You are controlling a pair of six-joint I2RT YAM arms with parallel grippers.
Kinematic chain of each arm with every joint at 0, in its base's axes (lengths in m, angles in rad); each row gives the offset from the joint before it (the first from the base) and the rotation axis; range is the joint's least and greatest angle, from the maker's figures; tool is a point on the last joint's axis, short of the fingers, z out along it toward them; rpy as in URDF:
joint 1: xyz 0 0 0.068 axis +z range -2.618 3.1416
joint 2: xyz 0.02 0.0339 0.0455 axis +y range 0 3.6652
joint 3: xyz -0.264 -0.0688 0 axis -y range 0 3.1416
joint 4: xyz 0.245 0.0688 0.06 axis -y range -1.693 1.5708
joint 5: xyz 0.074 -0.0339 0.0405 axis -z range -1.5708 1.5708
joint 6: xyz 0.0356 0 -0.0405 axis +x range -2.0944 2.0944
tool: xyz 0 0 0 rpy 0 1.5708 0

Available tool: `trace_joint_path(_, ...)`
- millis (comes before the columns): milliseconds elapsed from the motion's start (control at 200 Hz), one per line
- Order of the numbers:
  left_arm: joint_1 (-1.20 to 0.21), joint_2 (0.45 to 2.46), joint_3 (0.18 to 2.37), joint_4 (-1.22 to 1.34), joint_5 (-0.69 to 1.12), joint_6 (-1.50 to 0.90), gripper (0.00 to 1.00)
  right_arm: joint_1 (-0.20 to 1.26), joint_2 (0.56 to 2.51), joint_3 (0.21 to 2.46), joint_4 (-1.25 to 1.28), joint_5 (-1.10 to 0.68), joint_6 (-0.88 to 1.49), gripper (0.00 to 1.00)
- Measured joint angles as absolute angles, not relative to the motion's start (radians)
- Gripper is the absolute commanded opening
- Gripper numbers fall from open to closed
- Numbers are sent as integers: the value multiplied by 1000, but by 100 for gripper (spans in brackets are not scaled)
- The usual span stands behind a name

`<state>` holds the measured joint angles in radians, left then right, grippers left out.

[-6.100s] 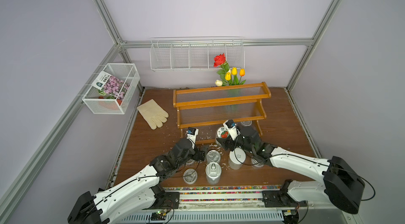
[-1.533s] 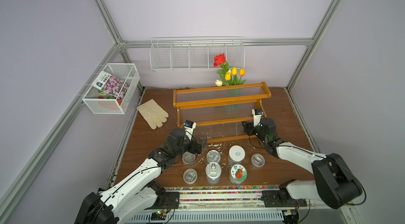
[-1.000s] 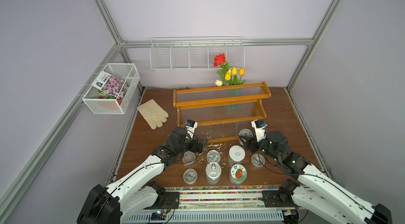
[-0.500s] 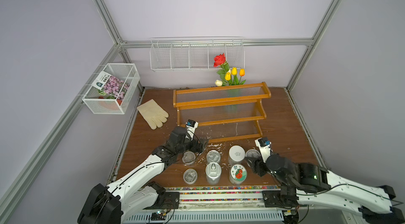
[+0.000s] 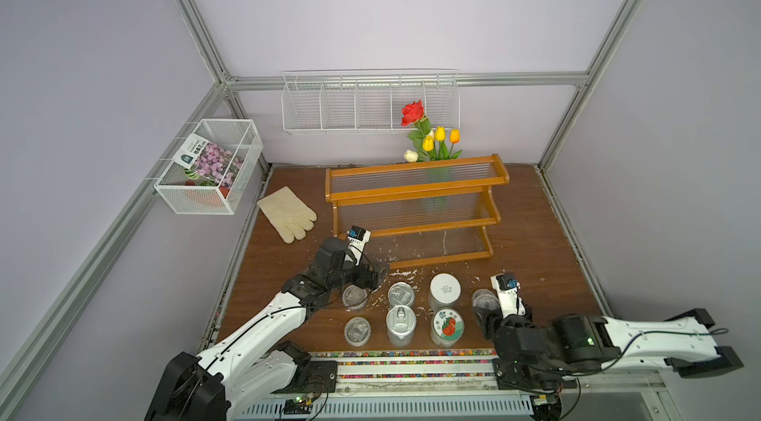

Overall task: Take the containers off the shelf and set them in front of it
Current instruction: Place the container at the center of the board.

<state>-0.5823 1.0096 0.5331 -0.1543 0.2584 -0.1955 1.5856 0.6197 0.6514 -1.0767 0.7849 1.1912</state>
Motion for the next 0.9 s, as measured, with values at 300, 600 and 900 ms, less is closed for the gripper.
trace_joint_path(300,-582,1010,593,-223,271,-168,99,1609,604,536,-1082,726,1308,61)
trace_joint_path(600,-582,999,597,-258,278,-166,99,1612,578,435,-1061,683,1343,63)
trace_joint_path(900,-582,982,597,-272,278,-166,99,1607,569,393,-1008,683,1340,74)
